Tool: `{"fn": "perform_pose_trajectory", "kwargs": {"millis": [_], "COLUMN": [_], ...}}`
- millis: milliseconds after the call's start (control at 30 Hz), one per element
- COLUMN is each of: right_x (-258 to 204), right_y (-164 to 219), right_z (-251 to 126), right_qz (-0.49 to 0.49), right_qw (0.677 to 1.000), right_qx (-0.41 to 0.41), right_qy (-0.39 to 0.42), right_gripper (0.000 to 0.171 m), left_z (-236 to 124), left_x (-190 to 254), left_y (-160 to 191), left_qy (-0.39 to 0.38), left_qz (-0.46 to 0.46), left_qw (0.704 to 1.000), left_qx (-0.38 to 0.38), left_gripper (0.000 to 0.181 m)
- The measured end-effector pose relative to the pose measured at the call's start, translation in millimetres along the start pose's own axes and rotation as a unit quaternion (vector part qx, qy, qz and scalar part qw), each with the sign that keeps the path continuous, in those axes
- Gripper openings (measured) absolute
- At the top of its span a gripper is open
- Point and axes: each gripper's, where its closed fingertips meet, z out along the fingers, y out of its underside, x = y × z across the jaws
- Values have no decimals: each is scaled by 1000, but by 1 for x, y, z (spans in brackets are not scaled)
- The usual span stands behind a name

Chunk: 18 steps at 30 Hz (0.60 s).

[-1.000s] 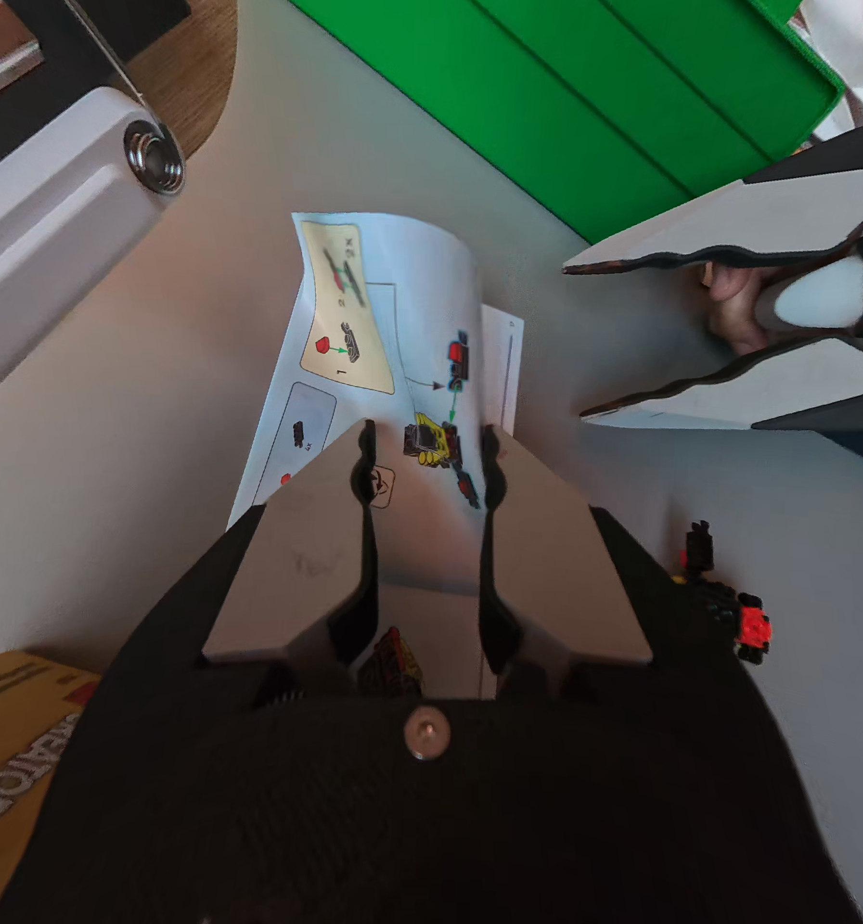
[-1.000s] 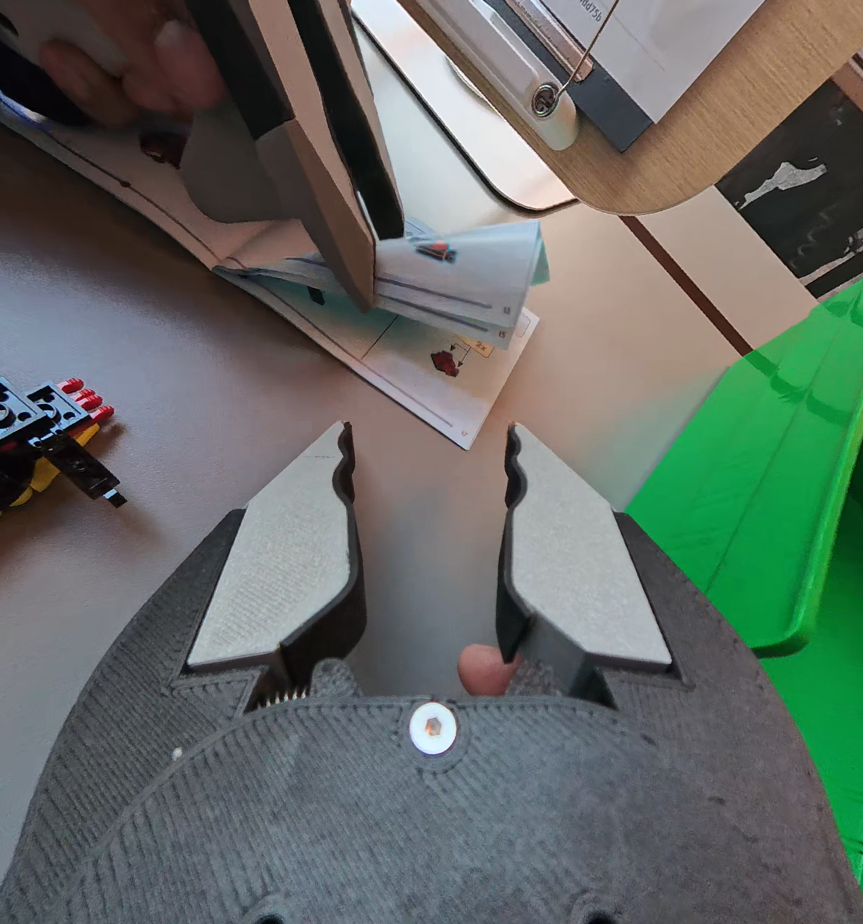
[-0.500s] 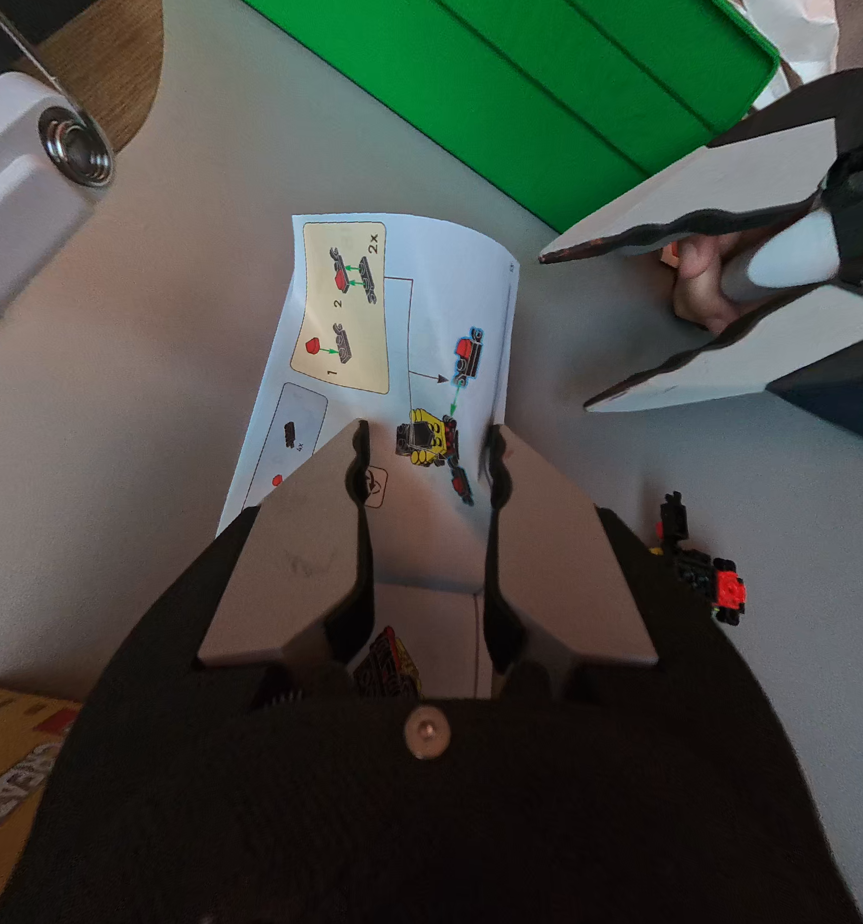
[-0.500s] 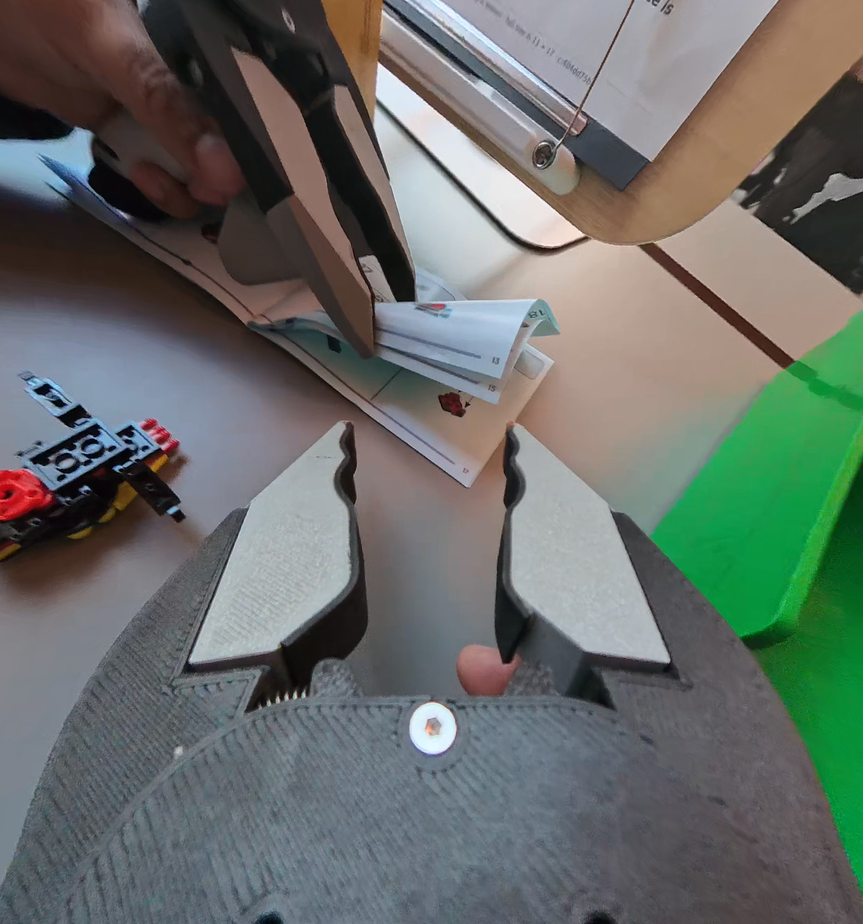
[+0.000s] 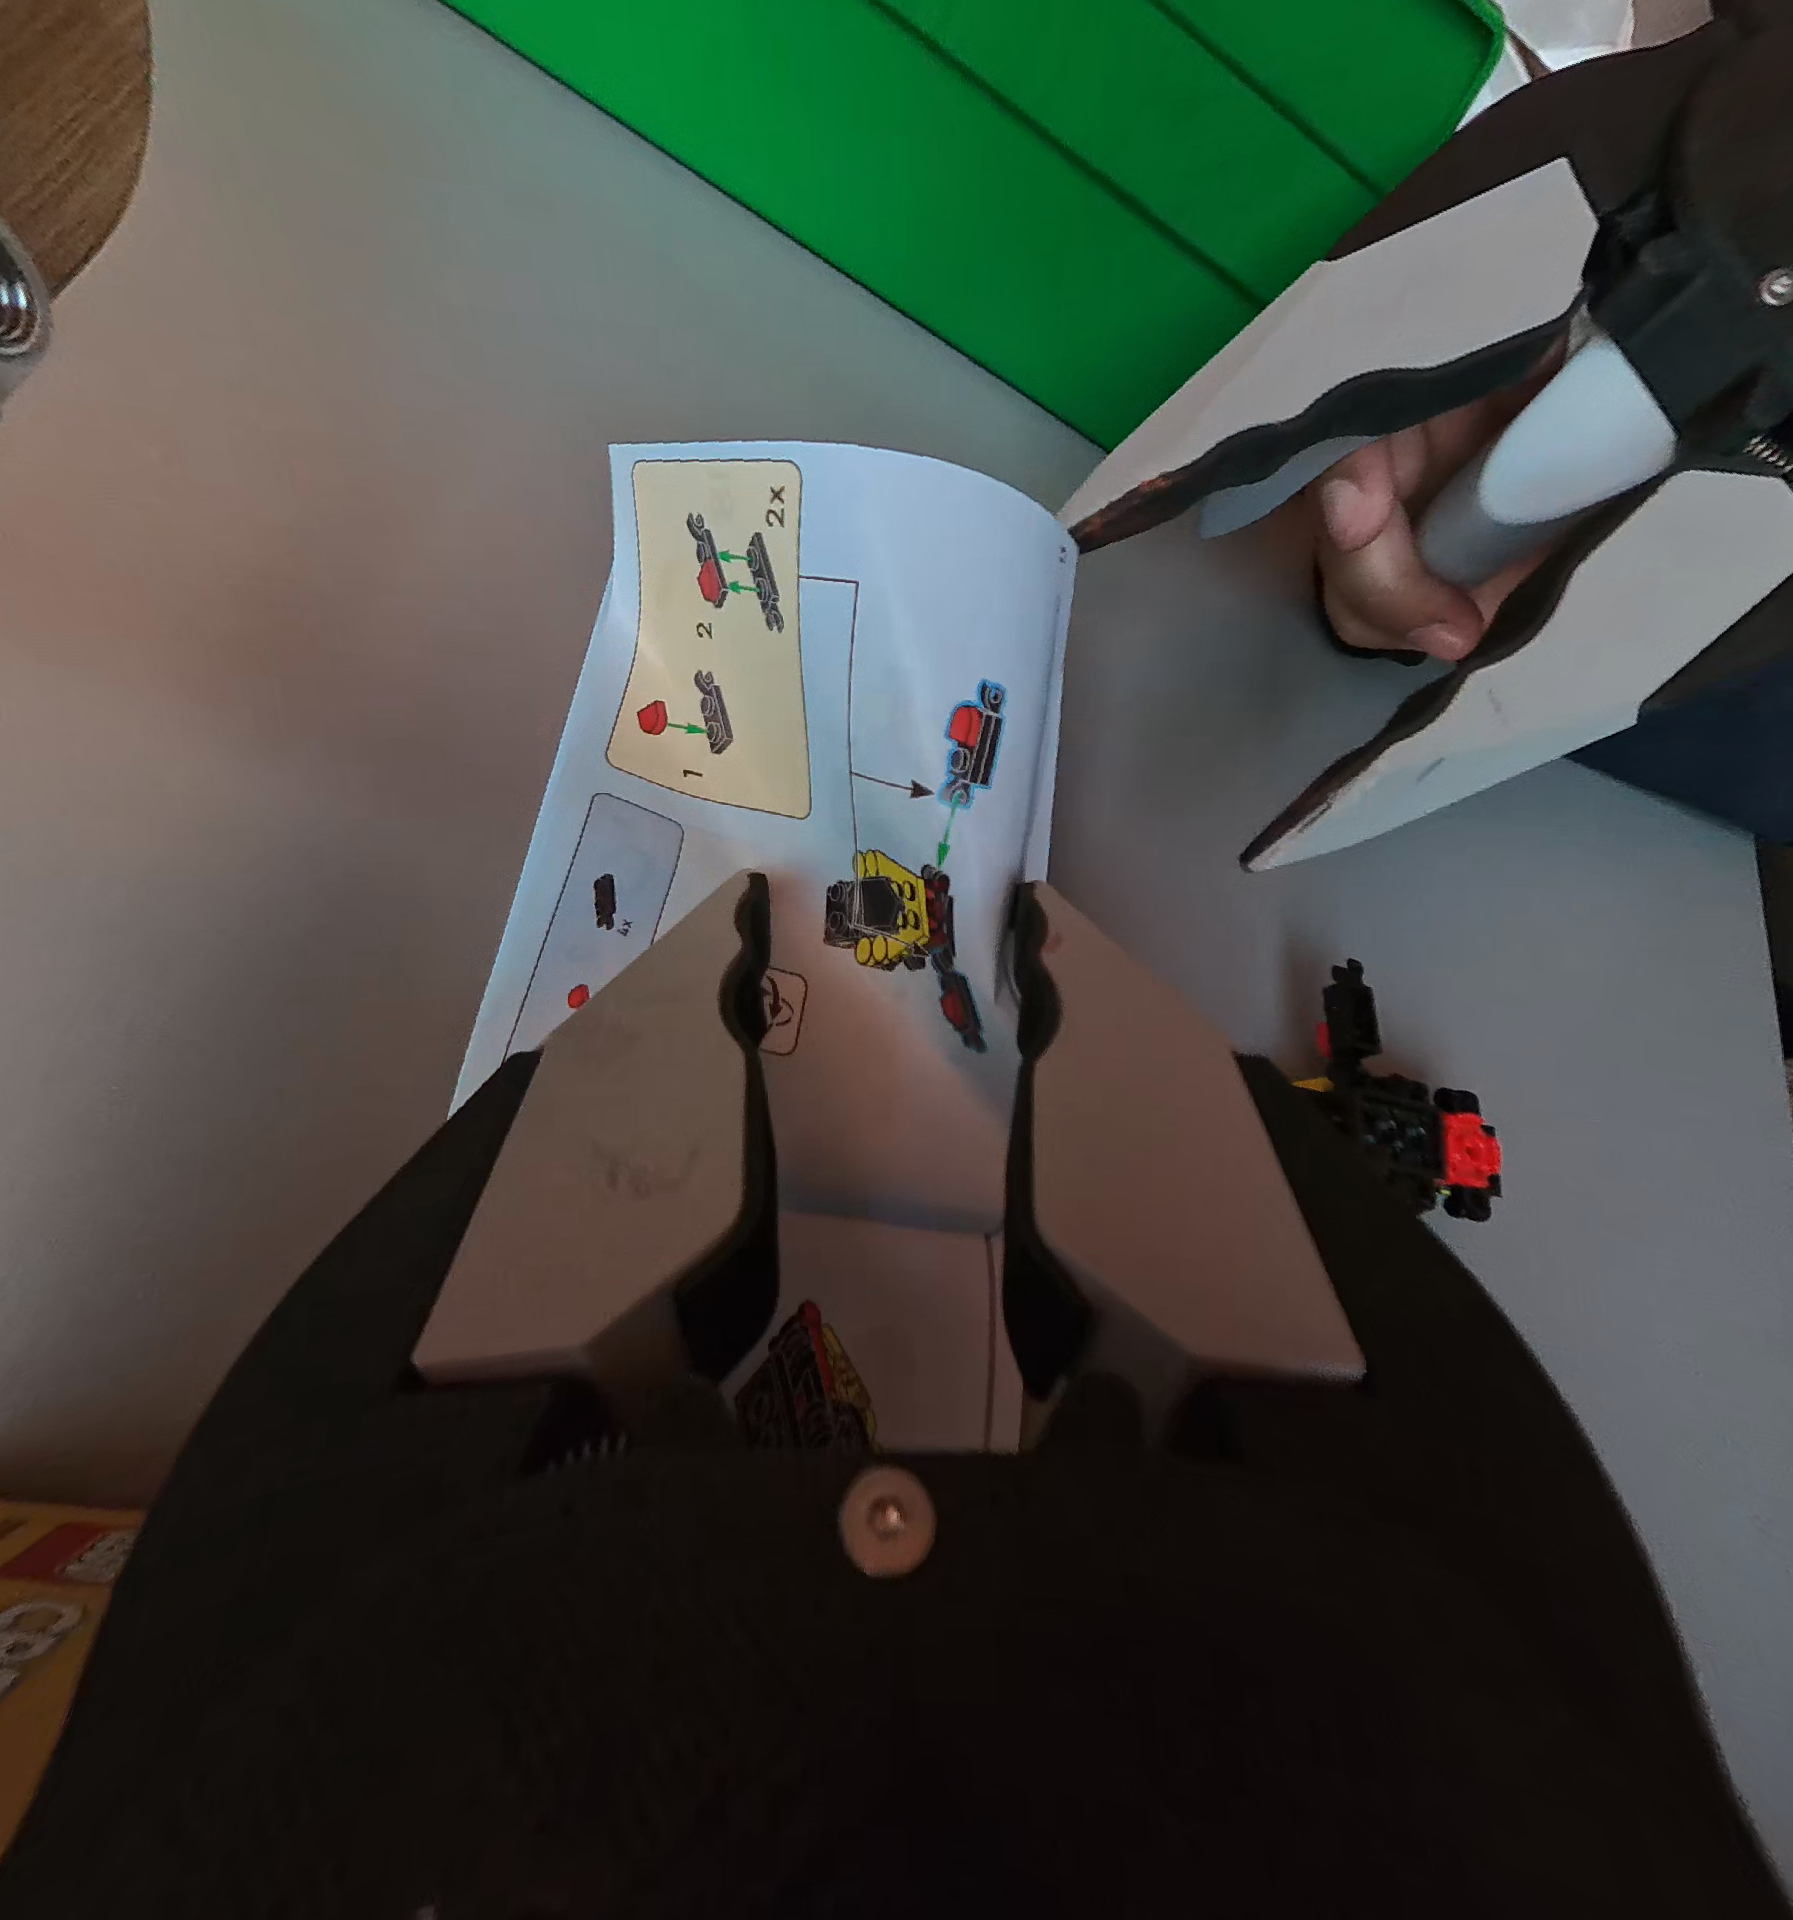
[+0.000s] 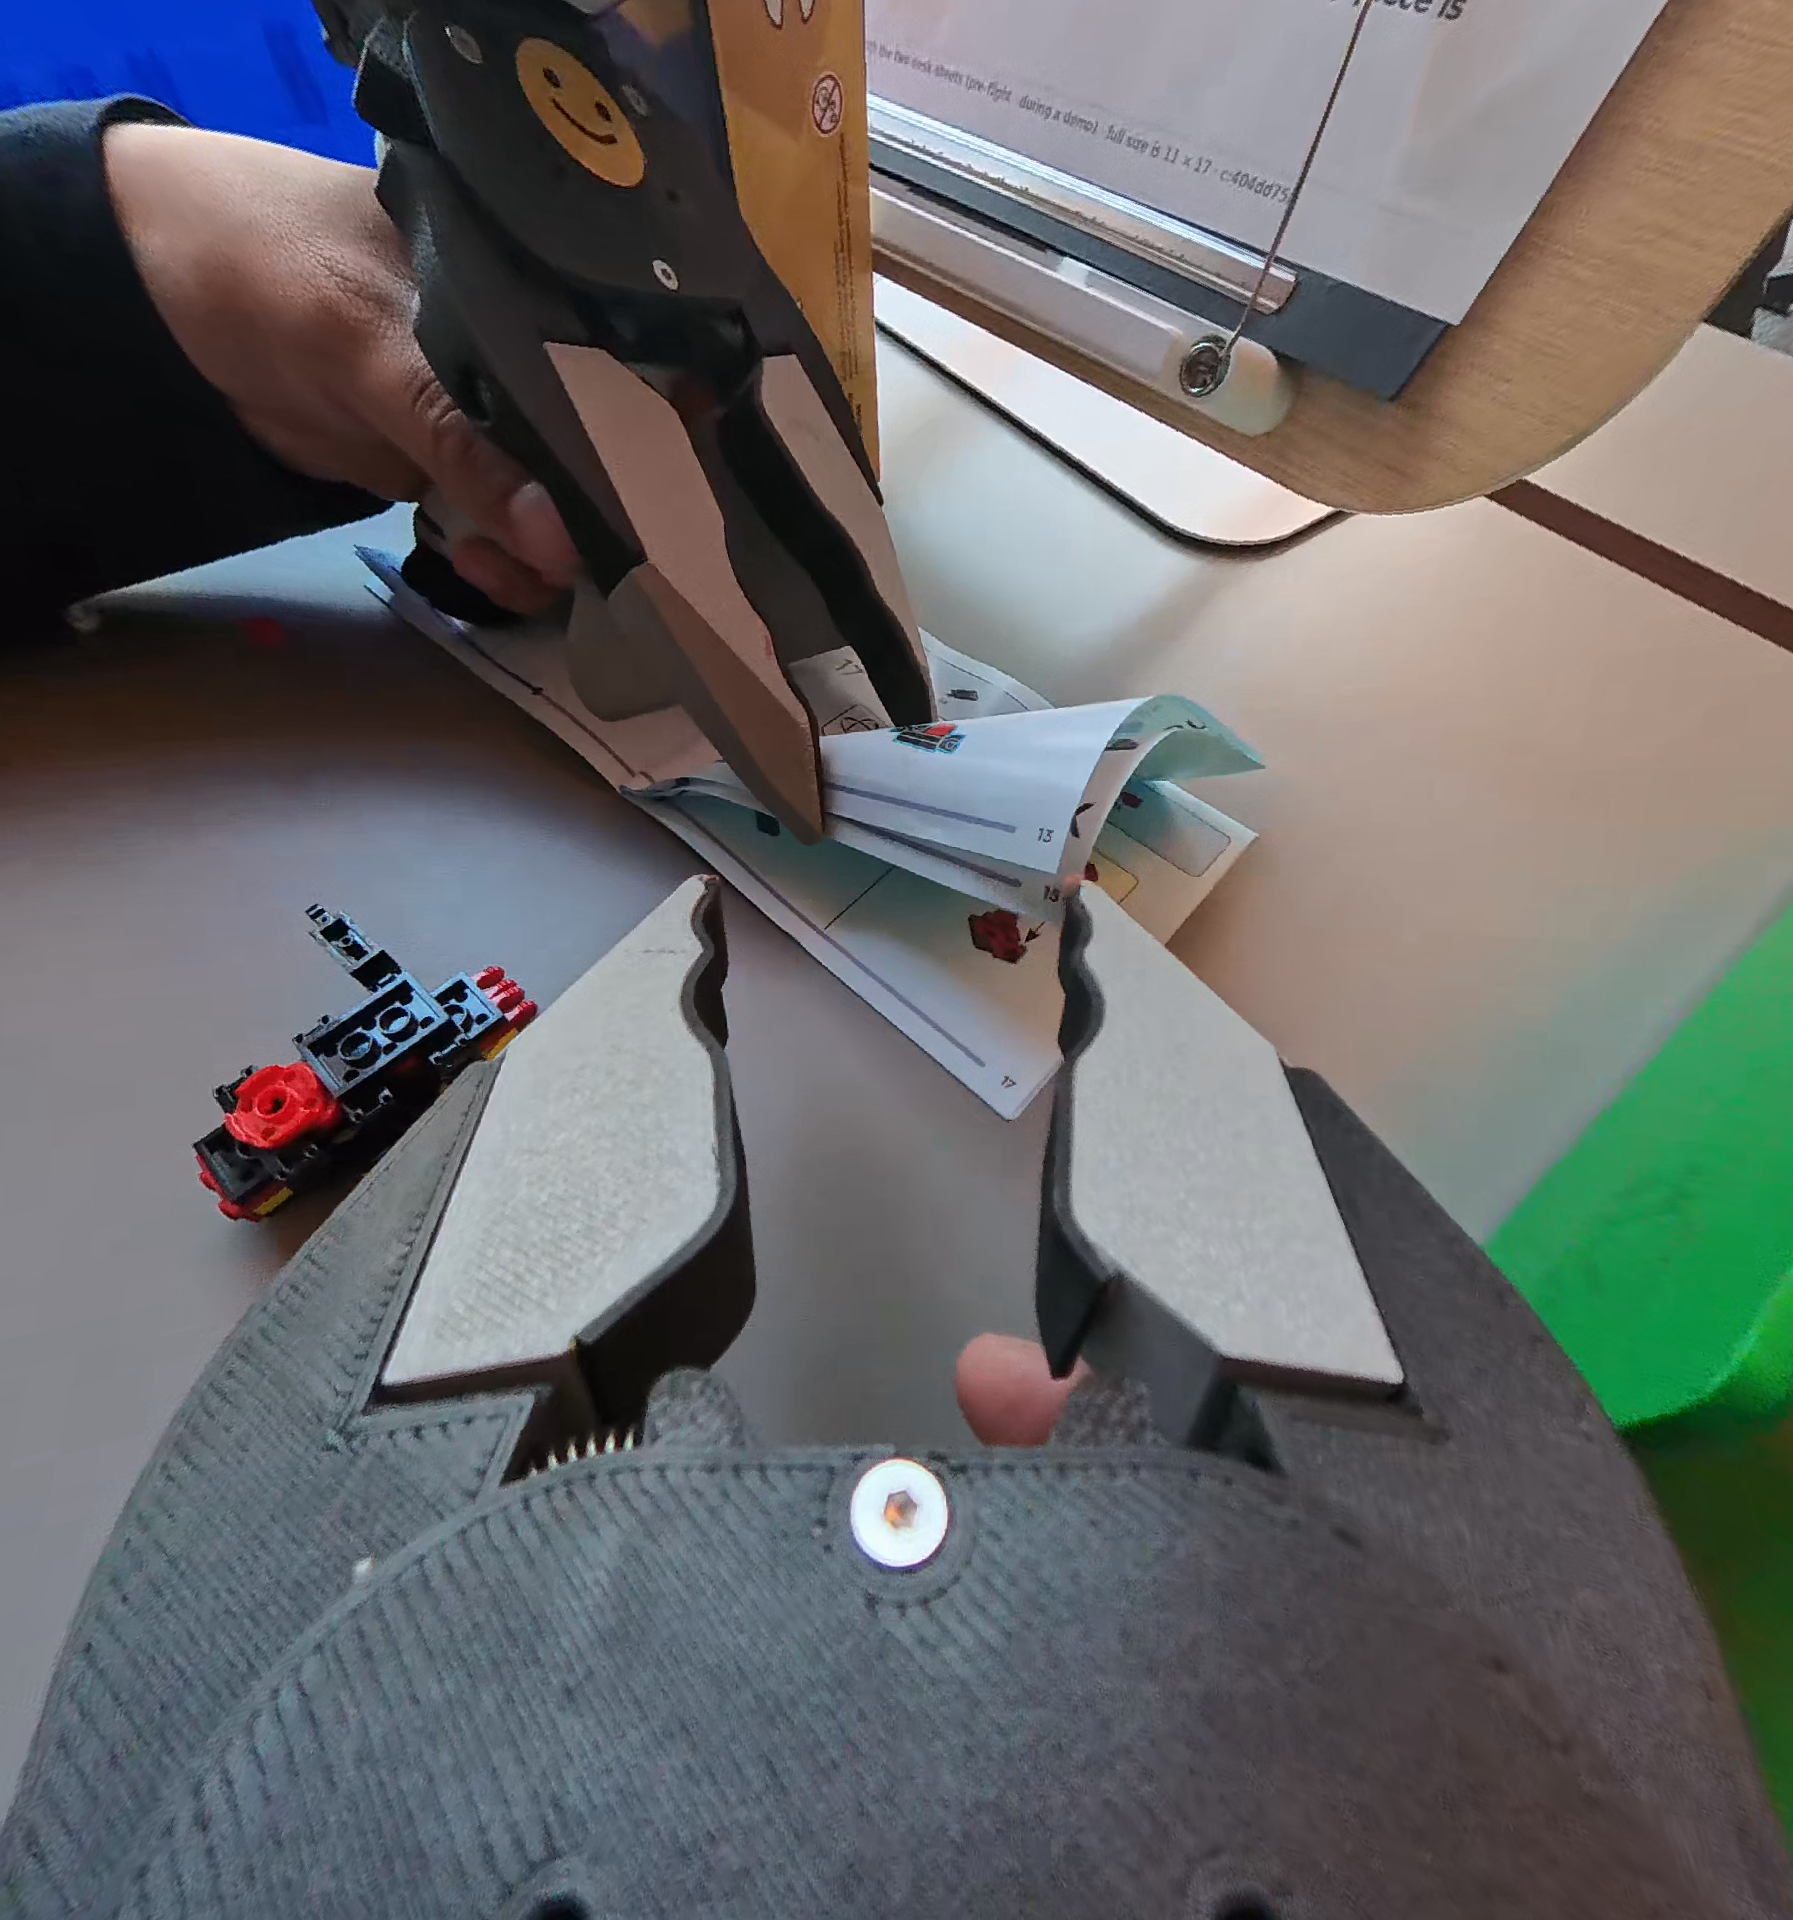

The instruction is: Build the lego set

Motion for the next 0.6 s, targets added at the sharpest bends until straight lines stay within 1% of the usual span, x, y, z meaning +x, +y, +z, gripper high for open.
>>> {"fn": "perform_pose_trajectory", "kwargs": {"millis": [200, 367, 433, 533, 600], "right_x": [-9, -7, -2, 2, 4], "right_y": [-6, -12, -11, -10, -8], "right_z": [0, -2, -2, -1, 1], "right_qz": [36, 78, 101, 119, 124], "right_qw": [999, 995, 993, 991, 992], "right_qx": [20, 40, 40, 38, 31], "right_qy": [-33, -42, -42, -37, -24], "right_gripper": [64, 43, 40, 25, 22], "left_z": [1, 1, 2, 3, 4], "left_x": [5, 8, 9, 12, 14], "left_y": [2, 3, 4, 5, 6], "left_qy": [11, 17, 18, 20, 21], "left_qz": [9, 14, 20, 30, 34], "left_qw": [1000, 1000, 1000, 999, 999], "left_qx": [-5, -7, -10, -15, -17], "left_gripper": [45, 45, 44, 43, 42]}}
